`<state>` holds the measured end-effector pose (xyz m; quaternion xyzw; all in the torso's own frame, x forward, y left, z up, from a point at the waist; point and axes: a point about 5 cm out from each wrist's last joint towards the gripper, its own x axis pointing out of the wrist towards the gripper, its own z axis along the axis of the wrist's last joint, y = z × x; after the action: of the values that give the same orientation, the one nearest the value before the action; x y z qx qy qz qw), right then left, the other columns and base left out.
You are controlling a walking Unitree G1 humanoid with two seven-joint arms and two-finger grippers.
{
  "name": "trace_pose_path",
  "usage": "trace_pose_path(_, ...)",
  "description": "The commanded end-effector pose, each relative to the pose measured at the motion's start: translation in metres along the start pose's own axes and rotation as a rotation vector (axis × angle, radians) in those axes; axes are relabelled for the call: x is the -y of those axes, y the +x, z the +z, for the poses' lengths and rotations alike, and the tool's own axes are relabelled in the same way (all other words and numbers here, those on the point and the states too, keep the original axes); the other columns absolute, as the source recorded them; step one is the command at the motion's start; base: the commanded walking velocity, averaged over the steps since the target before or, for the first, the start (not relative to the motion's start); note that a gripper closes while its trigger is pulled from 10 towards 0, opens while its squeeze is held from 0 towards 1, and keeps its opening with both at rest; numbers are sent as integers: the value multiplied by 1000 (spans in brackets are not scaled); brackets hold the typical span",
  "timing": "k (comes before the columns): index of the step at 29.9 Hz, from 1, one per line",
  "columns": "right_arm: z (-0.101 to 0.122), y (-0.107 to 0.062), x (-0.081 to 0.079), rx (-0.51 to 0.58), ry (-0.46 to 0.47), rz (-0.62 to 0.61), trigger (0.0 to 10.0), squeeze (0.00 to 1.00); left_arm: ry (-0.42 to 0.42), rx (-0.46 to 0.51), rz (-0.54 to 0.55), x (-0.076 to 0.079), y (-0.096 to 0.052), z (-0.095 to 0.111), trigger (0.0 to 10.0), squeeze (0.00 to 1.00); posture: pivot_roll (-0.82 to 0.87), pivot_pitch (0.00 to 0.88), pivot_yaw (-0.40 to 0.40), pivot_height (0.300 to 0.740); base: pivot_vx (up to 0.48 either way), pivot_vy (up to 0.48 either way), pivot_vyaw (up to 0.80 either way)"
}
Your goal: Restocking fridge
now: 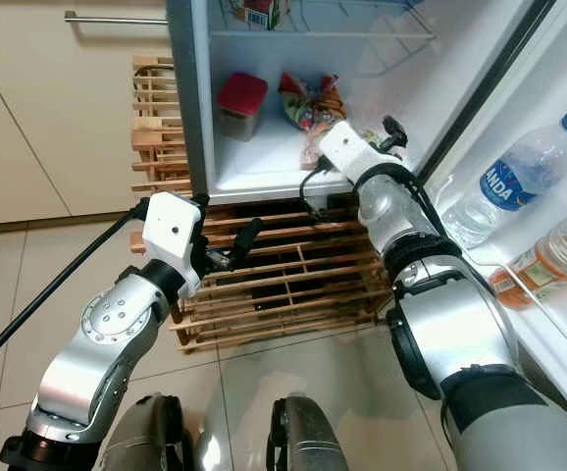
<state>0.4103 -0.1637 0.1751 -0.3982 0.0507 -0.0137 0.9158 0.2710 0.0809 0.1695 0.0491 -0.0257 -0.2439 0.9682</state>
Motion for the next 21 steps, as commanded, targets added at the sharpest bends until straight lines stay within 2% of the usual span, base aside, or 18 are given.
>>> trace_pose_path(1,-5,-1,-4,-12,-16,33,0,0,7,0,-6,3,1,-1,10000,0,0,139,-134,675,0,0,0)
trace_pose_path(4,-4,-2,-9,-5,-63,64,0,0,9,-3,-6,2,2,-2,10000,0,-4,141,-130,675,0,0,0)
trace_pose_path(8,-2,-2,-12,4,-81,97,0,0,13,0,-7,1,4,-1,10000,0,-5,143,-132,675,0,0,0)
trace_pose_path(11,-2,-2,-13,-1,-54,106,0,0,13,0,-5,1,4,-1,10000,0,-7,142,-133,675,0,0,0)
trace_pose_path(12,-3,-2,-14,-12,-14,115,0,0,14,0,-5,1,4,-1,10000,0,-7,142,-136,675,0,0,0)
trace_pose_path(13,-7,-3,-16,-63,179,137,0,0,16,-1,-3,1,5,-2,10000,0,-6,142,-137,675,0,0,0)
trace_pose_path(17,-8,-3,-16,-100,443,151,0,0,25,1,-2,1,5,-2,10000,0,-6,142,-138,675,0,0,0)
trace_pose_path(20,-4,-1,-11,-65,401,131,0,0,28,2,-2,1,5,-2,10000,0,-7,142,-137,675,0,0,0)
trace_pose_path(21,0,-1,-8,-30,310,108,0,0,29,3,-2,1,5,-2,10000,0,-7,142,-137,675,0,0,0)
